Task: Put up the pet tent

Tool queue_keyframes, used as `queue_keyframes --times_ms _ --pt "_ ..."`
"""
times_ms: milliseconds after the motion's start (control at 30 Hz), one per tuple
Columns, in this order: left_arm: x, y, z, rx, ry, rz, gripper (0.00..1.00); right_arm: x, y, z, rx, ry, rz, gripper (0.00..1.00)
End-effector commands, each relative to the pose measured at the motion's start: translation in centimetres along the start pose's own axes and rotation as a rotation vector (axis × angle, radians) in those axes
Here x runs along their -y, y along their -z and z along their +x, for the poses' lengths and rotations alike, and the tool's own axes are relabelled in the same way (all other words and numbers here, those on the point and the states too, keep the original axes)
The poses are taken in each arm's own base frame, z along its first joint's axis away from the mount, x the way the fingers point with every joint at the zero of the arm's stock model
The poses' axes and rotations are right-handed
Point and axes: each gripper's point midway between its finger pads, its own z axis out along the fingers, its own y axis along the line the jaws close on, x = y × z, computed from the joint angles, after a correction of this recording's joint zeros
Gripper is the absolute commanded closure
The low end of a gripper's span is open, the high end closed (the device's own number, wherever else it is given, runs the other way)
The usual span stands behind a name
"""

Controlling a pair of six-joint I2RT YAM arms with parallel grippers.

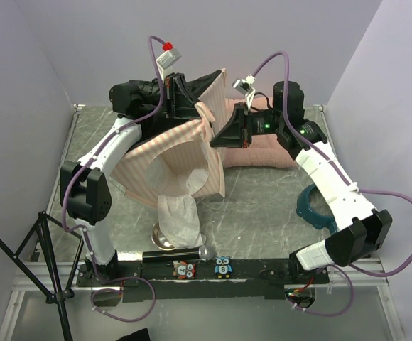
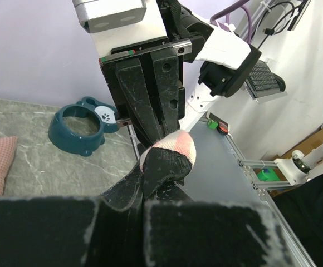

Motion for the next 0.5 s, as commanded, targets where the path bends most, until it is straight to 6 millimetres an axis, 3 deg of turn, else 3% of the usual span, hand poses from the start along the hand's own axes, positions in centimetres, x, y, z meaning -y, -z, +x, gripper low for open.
queue_keyframes --times_ms 0,467 --pt "7.31 0.72 -9.17 0.320 -0.229 0.013 0.99 -0.39 0.22 5.67 -0.131 -0.337 -0.030 1.00" --pt "7.39 0.95 -9.28 0.319 -0.246 0.010 0.99 -0.14 0.71 5.57 -0.117 -0.335 -0.015 1.00"
